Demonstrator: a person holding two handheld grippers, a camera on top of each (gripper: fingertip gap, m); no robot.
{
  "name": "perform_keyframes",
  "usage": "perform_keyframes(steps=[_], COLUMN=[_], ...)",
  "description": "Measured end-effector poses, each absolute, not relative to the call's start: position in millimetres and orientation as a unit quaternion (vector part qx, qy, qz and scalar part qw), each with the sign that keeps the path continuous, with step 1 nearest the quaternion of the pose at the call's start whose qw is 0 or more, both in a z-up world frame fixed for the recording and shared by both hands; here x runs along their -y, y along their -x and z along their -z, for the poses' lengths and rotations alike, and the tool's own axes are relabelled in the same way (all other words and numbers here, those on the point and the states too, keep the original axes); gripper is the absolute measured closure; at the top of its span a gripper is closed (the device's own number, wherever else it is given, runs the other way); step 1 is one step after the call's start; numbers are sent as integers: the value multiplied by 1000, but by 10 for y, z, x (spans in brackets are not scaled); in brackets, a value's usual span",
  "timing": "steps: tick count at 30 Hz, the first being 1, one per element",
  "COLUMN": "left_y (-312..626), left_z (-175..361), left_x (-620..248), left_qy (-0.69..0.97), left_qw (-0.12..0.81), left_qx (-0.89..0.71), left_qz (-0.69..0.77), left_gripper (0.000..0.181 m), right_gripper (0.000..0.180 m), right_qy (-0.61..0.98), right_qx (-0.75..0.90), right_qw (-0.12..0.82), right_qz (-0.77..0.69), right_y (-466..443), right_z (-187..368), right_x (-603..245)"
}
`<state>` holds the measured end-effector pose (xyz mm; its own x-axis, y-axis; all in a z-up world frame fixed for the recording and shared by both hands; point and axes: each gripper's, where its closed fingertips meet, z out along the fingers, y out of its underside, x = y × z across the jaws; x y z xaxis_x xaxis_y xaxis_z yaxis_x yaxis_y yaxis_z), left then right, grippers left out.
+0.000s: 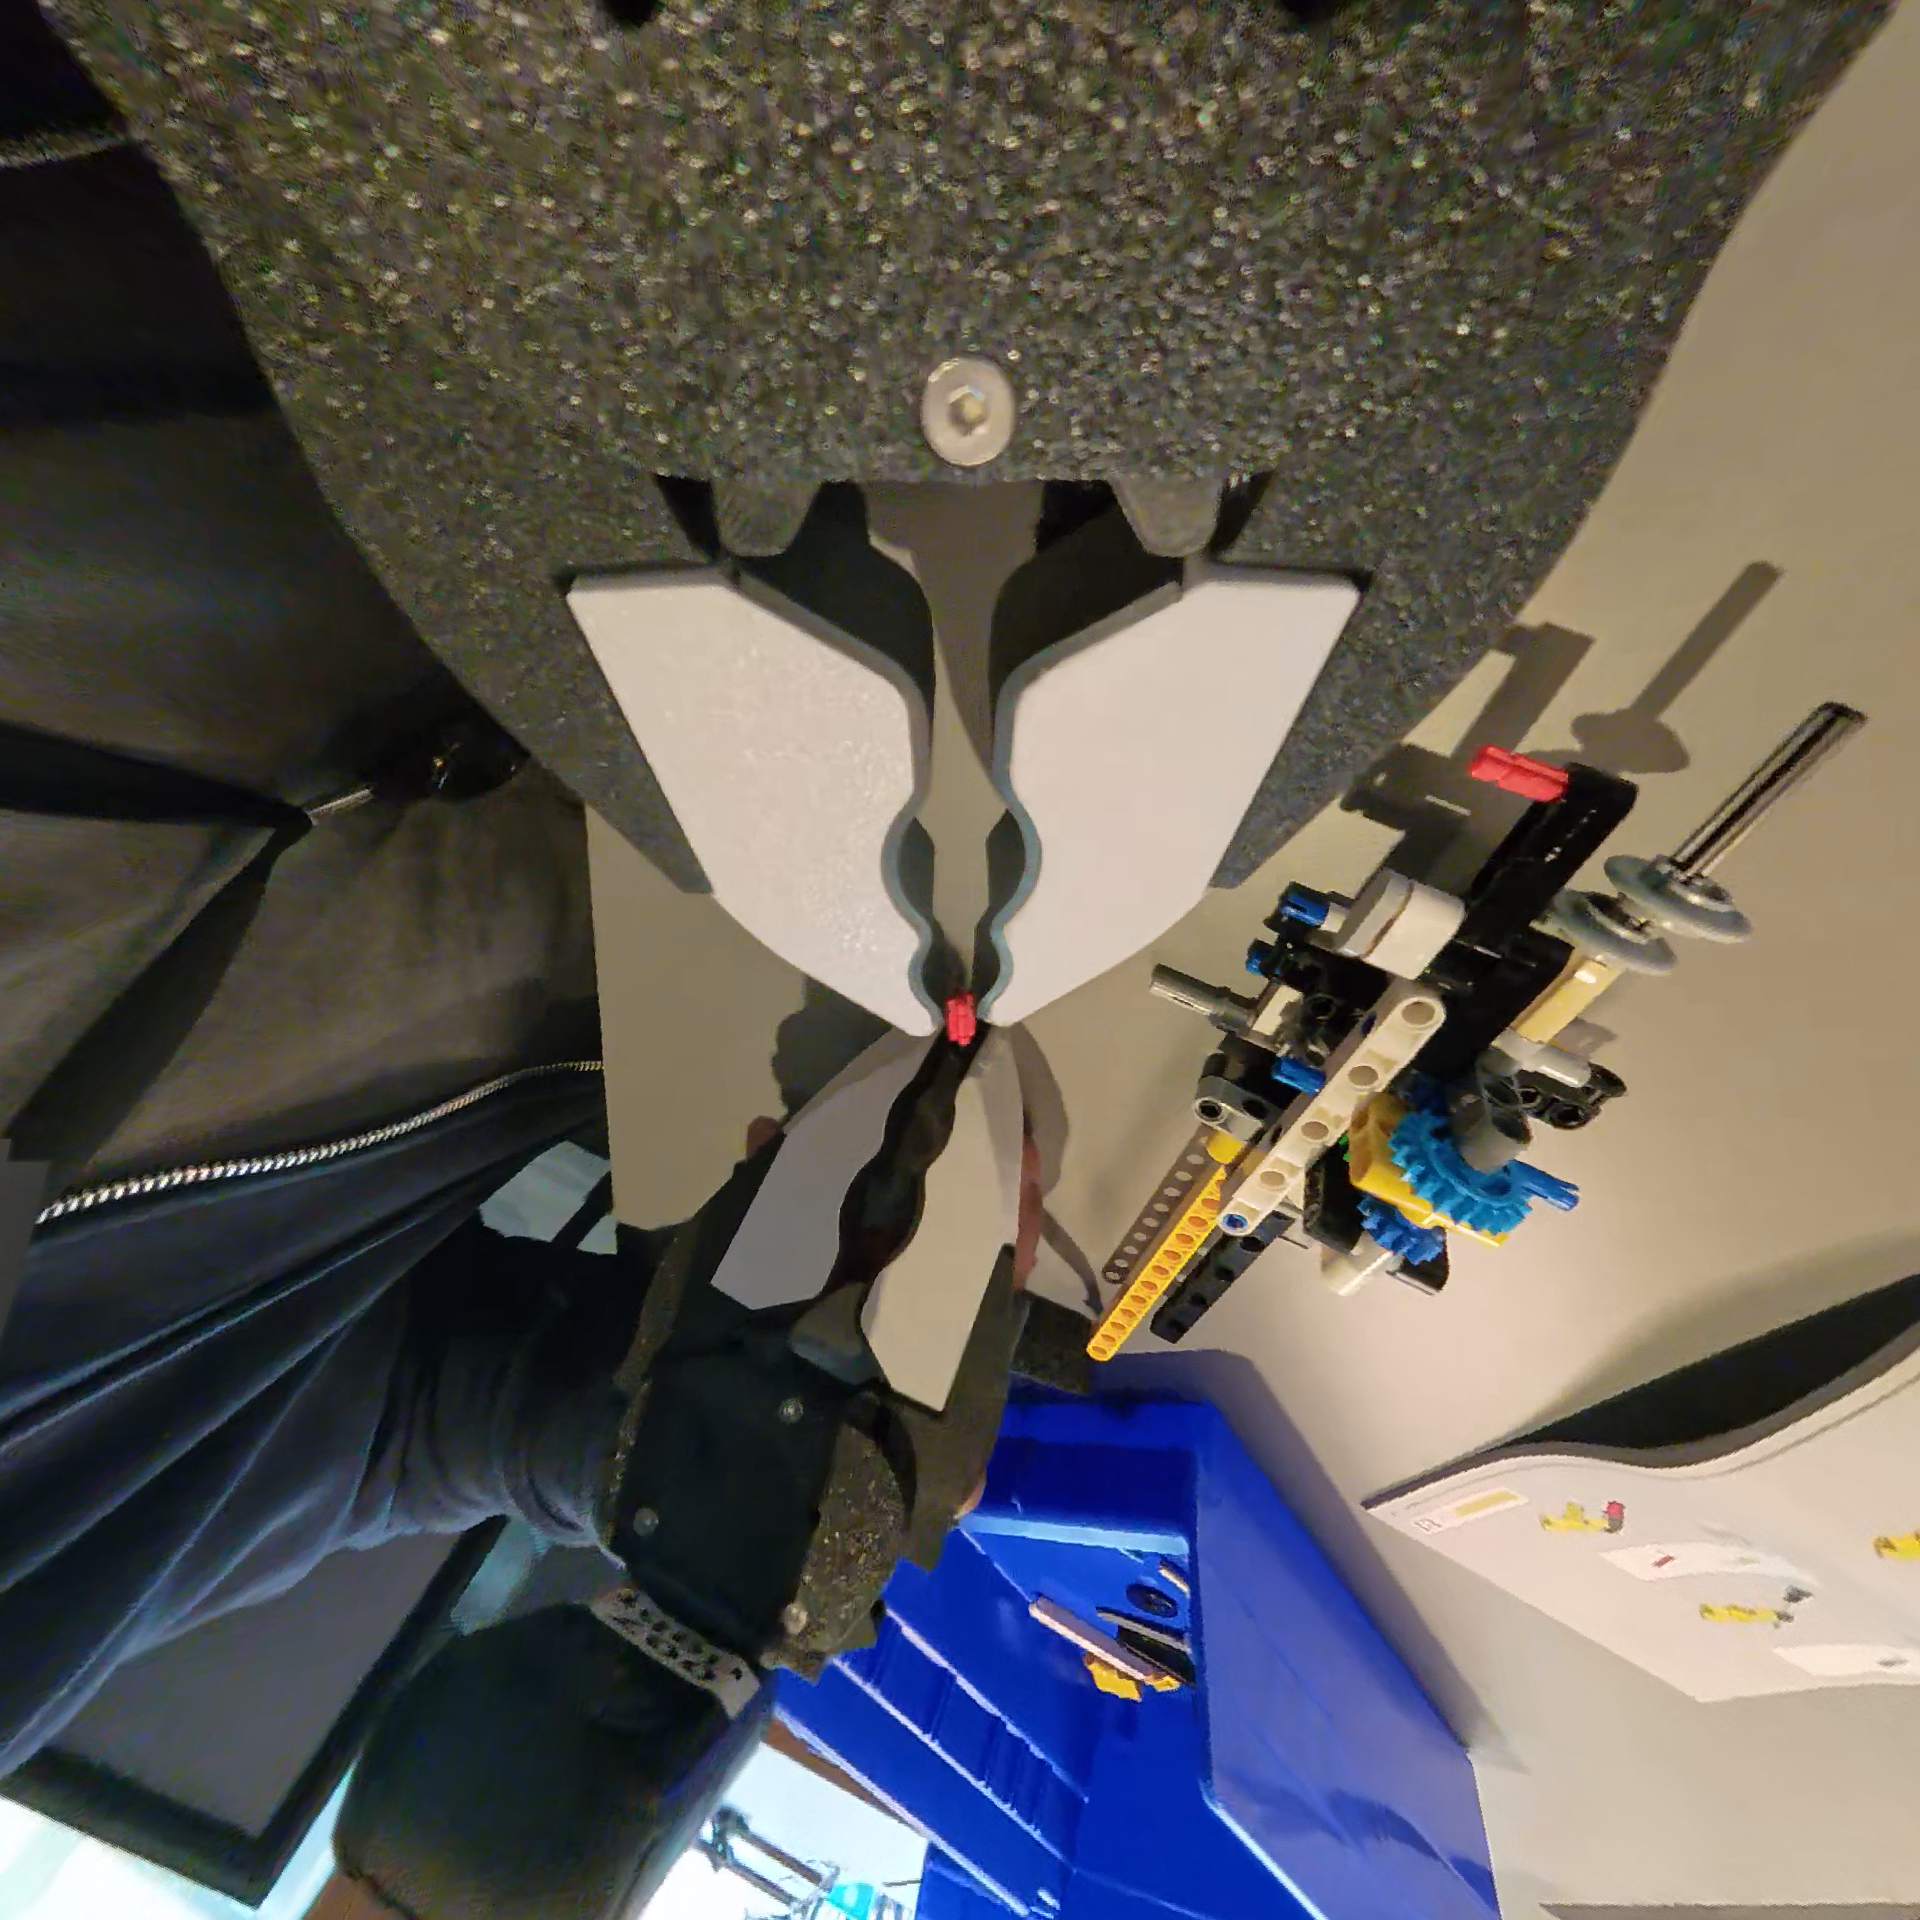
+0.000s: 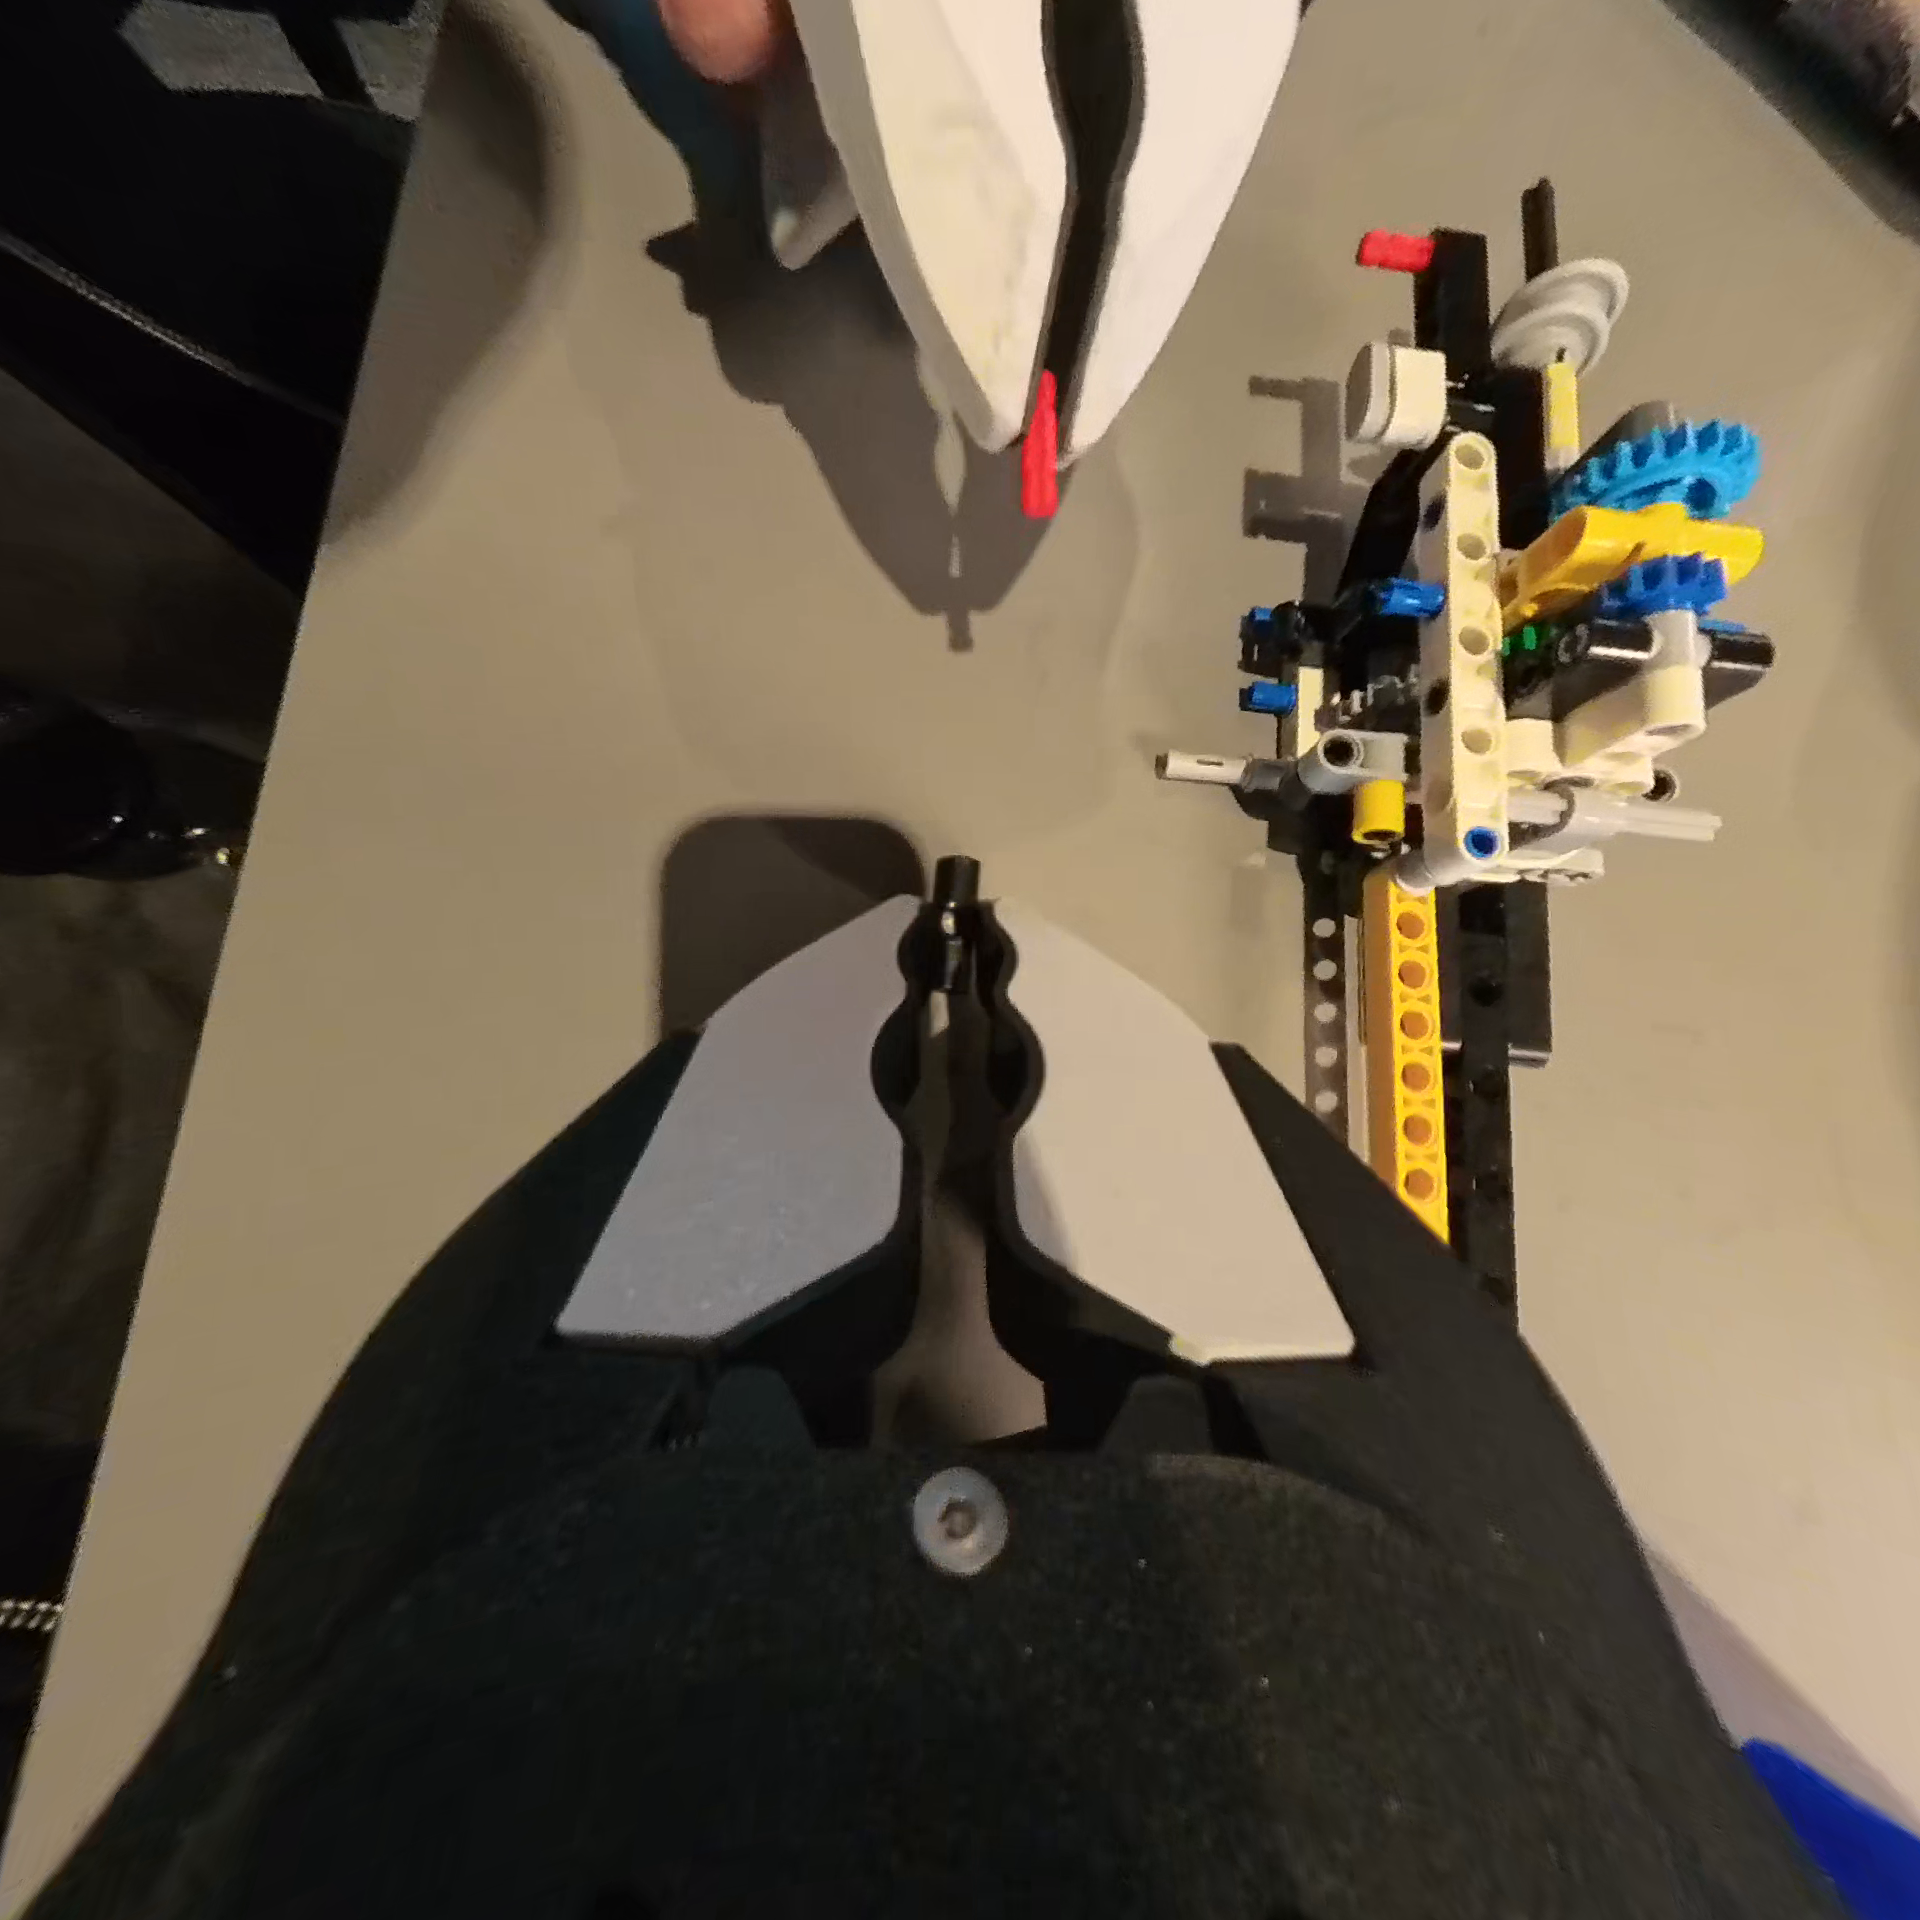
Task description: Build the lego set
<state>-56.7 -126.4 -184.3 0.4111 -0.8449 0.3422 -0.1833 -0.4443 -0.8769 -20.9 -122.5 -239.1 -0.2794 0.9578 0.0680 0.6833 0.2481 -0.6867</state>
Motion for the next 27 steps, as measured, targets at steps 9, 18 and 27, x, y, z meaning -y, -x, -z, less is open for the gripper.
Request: perform_keyframes(steps=[9,18,27], left_y=[499,454,435], left_z=[1821,1726,1662], left_x=[1239,1200,1198], left_qy=[698,674,664], left_qw=[428,464,478], left_qx=[-435,-437,-427], left_qz=[376,374,386], left_gripper=[176,176,176], right_gripper=[173,173,173], right_qy=[477,471,459], right_qx=[684,663,659], right_qw=[366,355,339], right_qz=[-412,-462,-490], right_y=[357,343,328], right_z=[1861,1750,1704], right_x=[1141,1138,1181])
